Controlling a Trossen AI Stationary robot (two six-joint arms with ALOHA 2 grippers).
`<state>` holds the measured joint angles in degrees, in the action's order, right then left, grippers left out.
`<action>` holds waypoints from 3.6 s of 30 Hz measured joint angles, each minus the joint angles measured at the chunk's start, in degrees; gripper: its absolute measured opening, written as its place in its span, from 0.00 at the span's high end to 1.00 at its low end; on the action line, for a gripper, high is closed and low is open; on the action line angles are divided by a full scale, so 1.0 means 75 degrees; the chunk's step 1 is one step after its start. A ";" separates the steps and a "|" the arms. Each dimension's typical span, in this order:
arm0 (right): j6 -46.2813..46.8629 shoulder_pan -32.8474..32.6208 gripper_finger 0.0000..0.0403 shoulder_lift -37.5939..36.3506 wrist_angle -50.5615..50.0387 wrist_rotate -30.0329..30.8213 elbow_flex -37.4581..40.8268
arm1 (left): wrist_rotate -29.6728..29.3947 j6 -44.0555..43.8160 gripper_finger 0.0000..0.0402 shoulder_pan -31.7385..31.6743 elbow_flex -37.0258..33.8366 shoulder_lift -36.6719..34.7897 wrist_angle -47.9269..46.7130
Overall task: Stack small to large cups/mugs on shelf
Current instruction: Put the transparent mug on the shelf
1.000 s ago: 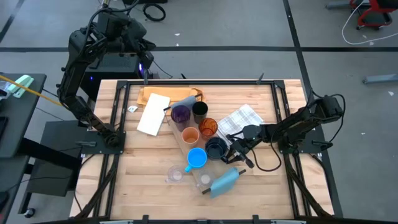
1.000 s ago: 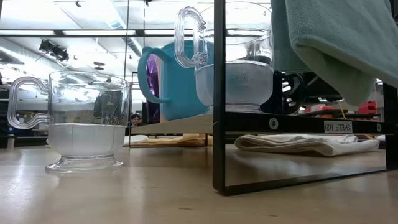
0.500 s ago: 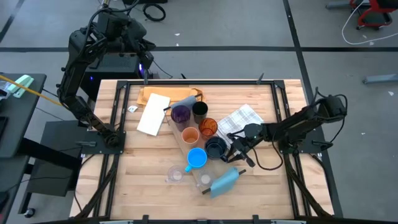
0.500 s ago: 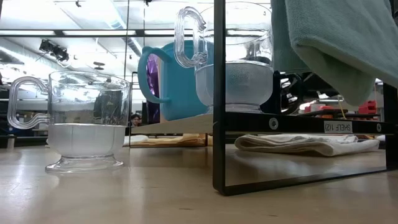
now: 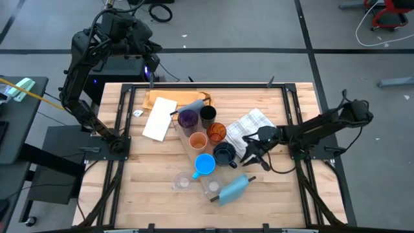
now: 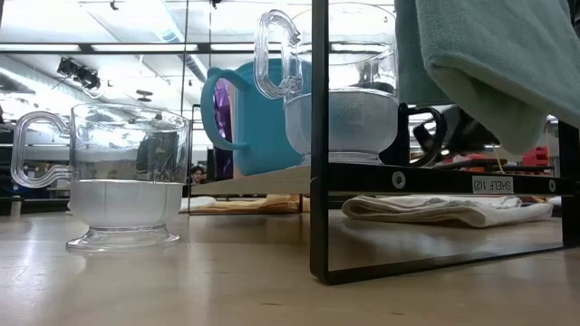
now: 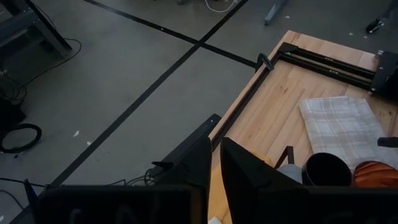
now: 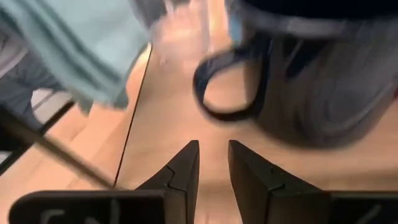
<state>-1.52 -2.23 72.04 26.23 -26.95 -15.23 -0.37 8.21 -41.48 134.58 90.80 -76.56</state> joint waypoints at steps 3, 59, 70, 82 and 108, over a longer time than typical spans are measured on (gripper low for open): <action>0.0052 -0.0001 0.77 -0.0365 -0.0578 -0.0010 0.0004 | 0.0001 0.0002 0.89 0.0001 0.0000 -0.0001 0.0001; 0.3096 -0.2741 0.82 -0.3870 -0.8958 0.4565 -0.6221 | -0.1878 -1.1512 0.85 0.9930 -0.4933 -0.0020 -0.0541; 0.4147 -0.2741 0.82 -0.3615 -0.8944 0.4562 -0.6221 | -0.2383 -1.3260 0.84 1.0749 -0.6845 -0.0017 0.1023; 0.5251 -0.2744 0.81 -0.2676 -0.8166 0.4307 -0.6221 | -0.3175 -1.2603 0.89 1.0943 -0.7149 -0.0020 0.1693; 0.5041 -0.3769 0.82 -0.1950 -0.6822 0.4240 -0.6221 | -0.2359 -1.2059 0.89 0.9858 -0.7149 0.0931 0.1859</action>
<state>36.29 -30.50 57.41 -24.93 4.85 -61.89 -18.06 -82.24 32.45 80.97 97.79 -62.62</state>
